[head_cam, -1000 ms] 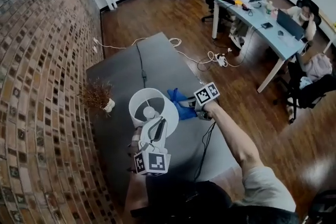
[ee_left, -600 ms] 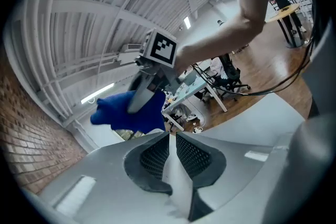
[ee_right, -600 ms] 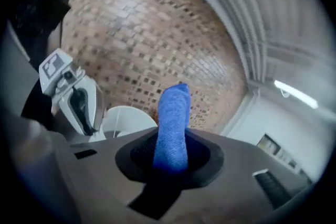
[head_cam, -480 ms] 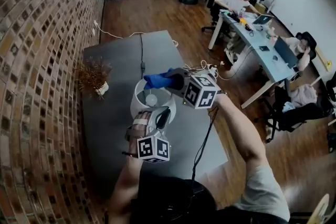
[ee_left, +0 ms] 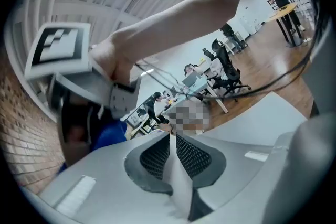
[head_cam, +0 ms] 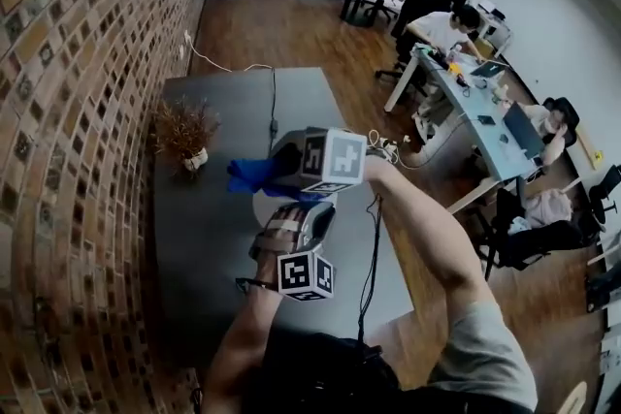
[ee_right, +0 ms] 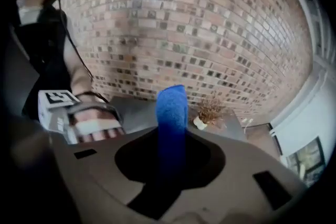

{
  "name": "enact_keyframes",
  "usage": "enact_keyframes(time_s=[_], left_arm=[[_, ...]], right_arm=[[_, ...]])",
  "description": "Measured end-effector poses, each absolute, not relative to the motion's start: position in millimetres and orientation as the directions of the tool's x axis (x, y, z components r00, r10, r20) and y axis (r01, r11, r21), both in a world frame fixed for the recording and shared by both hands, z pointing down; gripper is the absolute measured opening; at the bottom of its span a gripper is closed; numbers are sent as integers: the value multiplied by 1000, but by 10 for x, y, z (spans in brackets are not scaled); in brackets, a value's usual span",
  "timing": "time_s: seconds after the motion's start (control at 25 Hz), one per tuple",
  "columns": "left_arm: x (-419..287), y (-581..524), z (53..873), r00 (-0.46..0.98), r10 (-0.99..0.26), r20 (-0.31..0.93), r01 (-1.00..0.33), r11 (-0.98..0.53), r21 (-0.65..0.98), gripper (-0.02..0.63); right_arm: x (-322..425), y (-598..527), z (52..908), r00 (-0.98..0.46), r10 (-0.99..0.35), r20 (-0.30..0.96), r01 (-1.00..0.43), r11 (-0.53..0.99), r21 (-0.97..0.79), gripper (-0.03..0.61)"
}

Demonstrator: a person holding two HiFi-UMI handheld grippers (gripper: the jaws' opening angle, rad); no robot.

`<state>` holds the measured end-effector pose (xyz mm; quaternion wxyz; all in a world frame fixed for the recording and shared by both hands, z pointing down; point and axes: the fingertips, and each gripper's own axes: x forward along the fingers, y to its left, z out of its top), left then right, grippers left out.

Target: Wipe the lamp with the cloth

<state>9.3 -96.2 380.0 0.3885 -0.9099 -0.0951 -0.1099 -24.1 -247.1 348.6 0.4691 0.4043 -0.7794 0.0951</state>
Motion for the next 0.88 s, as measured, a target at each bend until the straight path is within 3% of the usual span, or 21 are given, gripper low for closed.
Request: enact_keyframes(time_s=[0.16,0.36,0.48,0.72,0.88], left_arm=[[106,-956,3778,954,98,283,269,-695,-667,43],[126,-923,3778,955,90,284,265,-693,-671,43],[128,-920,3779,956,92,279,262,-699,-666,43],[129,-912,3773,960,84,268,249,-700,-670,43],[97,-889,3784,961,88,263,248,-695,-674,43]], right_arm=[[107,-2679,3699,-193,-518,833,-794,582,177,89],[828,-2536,3499,-25,-565,825,-905,363,221,89],[1120,-2212,3494,0,-578,816,-955,242,172,88],[993,-1531,3518,-126,-664,737,-987,158,-26,87],[642,-1275,3271,-255,-755,604,-964,251,-93,87]])
